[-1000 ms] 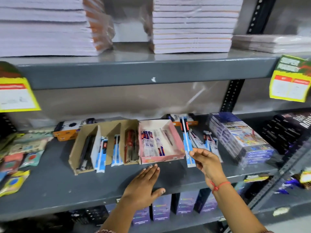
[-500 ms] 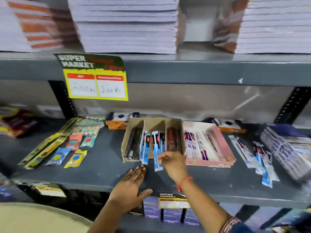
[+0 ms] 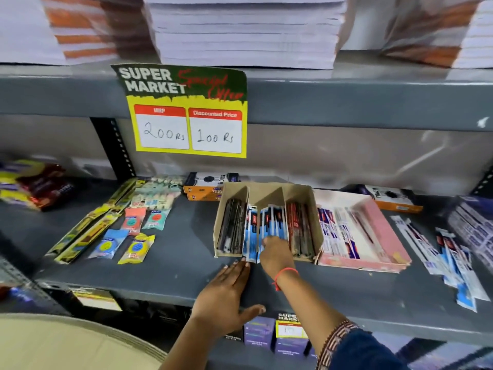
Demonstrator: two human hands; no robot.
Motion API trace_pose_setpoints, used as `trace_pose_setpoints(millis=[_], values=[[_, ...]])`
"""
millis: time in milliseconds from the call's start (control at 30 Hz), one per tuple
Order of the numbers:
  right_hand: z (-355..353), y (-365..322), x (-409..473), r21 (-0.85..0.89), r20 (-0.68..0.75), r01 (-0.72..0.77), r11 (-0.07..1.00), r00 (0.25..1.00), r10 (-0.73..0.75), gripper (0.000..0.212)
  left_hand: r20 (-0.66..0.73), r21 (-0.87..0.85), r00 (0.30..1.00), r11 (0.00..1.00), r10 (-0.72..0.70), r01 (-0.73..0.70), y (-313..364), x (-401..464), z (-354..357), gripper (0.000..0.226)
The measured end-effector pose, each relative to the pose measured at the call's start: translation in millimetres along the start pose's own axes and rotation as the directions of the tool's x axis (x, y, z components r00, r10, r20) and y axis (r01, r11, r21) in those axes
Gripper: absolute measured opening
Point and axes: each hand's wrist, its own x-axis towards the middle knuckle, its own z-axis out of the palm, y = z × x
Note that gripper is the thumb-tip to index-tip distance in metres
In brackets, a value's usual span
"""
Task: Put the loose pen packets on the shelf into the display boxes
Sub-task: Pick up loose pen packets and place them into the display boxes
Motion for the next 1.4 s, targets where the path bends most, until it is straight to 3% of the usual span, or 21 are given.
trace_pose_setpoints(millis=[233, 333, 500, 700, 833, 933, 1033, 1100, 1167, 1233, 1400], values=[[-8, -6, 2, -0.133, 0.045, 0.031, 0.991, 0.999, -0.025, 0.037, -0.057, -0.034, 0.998, 0.999, 0.003, -0.005, 1, -1, -1, 0.106], [-6, -7, -9, -0.164, 0.001, 0.090, 0.982, 0.996, -0.091, 0.034, -0.046, -0.054, 0.999, 0.998, 0.006, -0.009, 1, -1, 1, 0.108], [-17, 3, -37, -0.226, -0.028, 0.153, 0.962, 0.986, -0.163, 0.032, 0.001, 0.014, 1.000, 1.000, -0.009, 0.009, 9, -4, -1, 0.086], [-63, 35, -59, -0.151, -0.274, 0.180, 0.972, 0.937, -0.216, 0.032, 0.101, -0.040, 0.995, 0.999, -0.013, 0.017, 49, -4, 5, 0.076], [-94, 67, -65, -0.076, -0.436, 0.133, 0.988, 0.887, -0.152, 0.032, 0.056, 0.013, 0.998, 1.000, 0.023, -0.024, 83, 11, 5, 0.082], [-116, 99, -65, -0.015, -0.556, 0.055, 0.998, 0.830, -0.054, 0.032, 0.067, 0.025, 0.984, 0.986, 0.163, -0.165, 116, 29, 8, 0.107], [-137, 133, -65, 0.105, -0.630, -0.052, 0.993, 0.770, 0.107, 0.029, 0.064, 0.094, 0.954, 0.950, 0.293, -0.298, 144, 45, 12, 0.094], [-151, 159, -64, 0.156, -0.654, -0.141, 0.978, 0.727, 0.209, 0.027, 0.093, 0.057, 0.950, 0.950, 0.300, -0.305, 165, 54, 7, 0.088], [-163, 183, -63, 0.173, -0.648, -0.248, 0.953, 0.701, 0.299, 0.027, 0.064, 0.081, 0.907, 0.904, 0.416, -0.420, 177, 63, 11, 0.095], [-173, 208, -61, 0.160, -0.626, -0.367, 0.917, 0.680, 0.381, 0.031, 0.130, 0.075, 0.882, 0.882, 0.454, -0.465, 182, 72, 12, 0.097], [-191, 250, -54, 0.026, -0.521, -0.599, 0.800, 0.675, 0.522, 0.044, 0.204, 0.104, 0.885, 0.890, 0.418, -0.444, 177, 82, 15, 0.071]])
